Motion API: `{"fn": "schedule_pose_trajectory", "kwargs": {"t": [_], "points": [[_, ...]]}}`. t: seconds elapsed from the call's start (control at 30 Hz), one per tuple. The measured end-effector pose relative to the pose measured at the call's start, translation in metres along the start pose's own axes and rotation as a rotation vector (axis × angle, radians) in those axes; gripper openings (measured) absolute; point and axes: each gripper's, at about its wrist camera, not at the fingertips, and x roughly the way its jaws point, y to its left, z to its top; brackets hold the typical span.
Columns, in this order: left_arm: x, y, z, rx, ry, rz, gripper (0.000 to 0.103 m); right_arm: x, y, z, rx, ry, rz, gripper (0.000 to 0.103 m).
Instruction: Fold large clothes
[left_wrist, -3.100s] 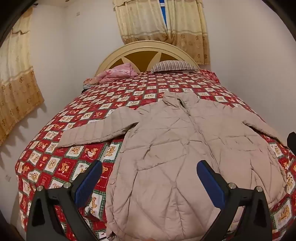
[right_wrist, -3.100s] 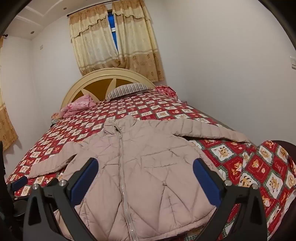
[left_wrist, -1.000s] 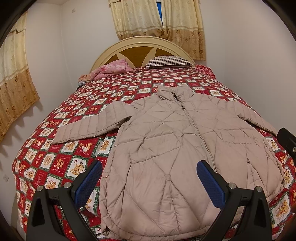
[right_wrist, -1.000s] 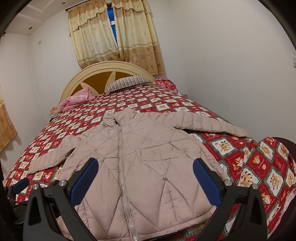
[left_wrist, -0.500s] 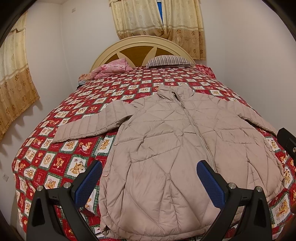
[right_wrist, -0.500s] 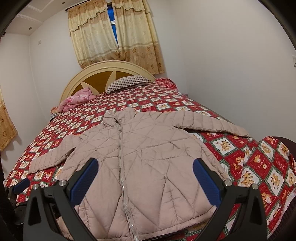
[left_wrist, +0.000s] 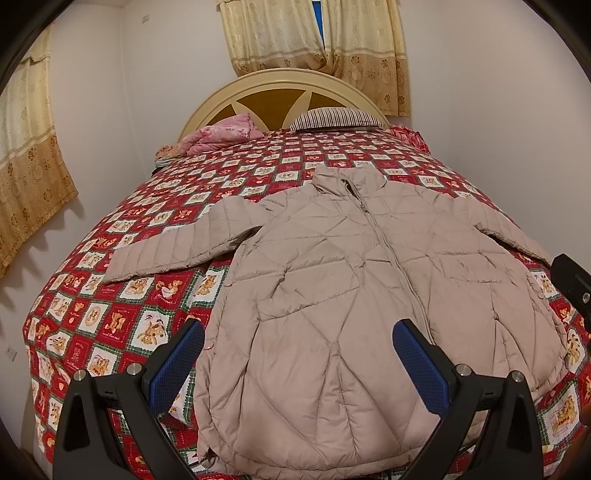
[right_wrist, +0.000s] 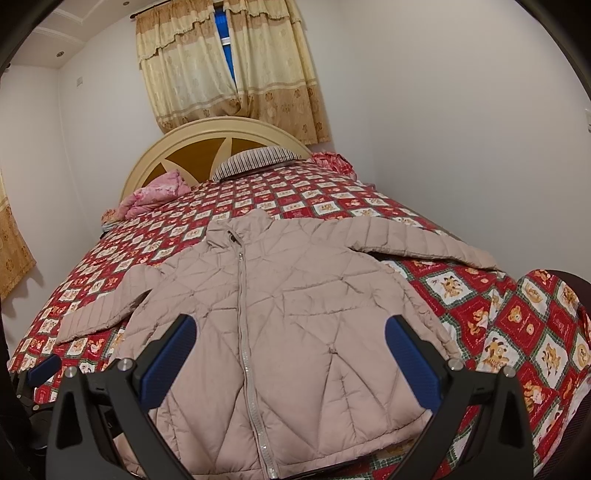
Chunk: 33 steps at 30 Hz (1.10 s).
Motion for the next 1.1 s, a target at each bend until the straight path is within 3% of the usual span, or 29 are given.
{"fn": "schedule_pose_trajectory", "kwargs": {"t": [0.37, 0.63, 0.83, 1.1], "points": [[0.011, 0.0, 0.0, -0.01, 0.026, -0.011, 0.102, 0.003, -0.003, 0.0, 0.0, 0.014, -0.002, 0.103], [0.055, 0.003, 0.005, -0.01, 0.079, -0.09, 0.102, 0.034, -0.029, 0.003, 0.026, 0.06, -0.072, 0.103], [0.091, 0.018, 0.04, -0.038, 0.061, -0.061, 0.102, 0.066, -0.049, 0.015, 0.022, 0.105, -0.16, 0.103], [0.144, 0.04, 0.076, -0.06, 0.058, 0.007, 0.102, 0.094, -0.062, 0.035, 0.033, 0.12, -0.2, 0.103]]}}
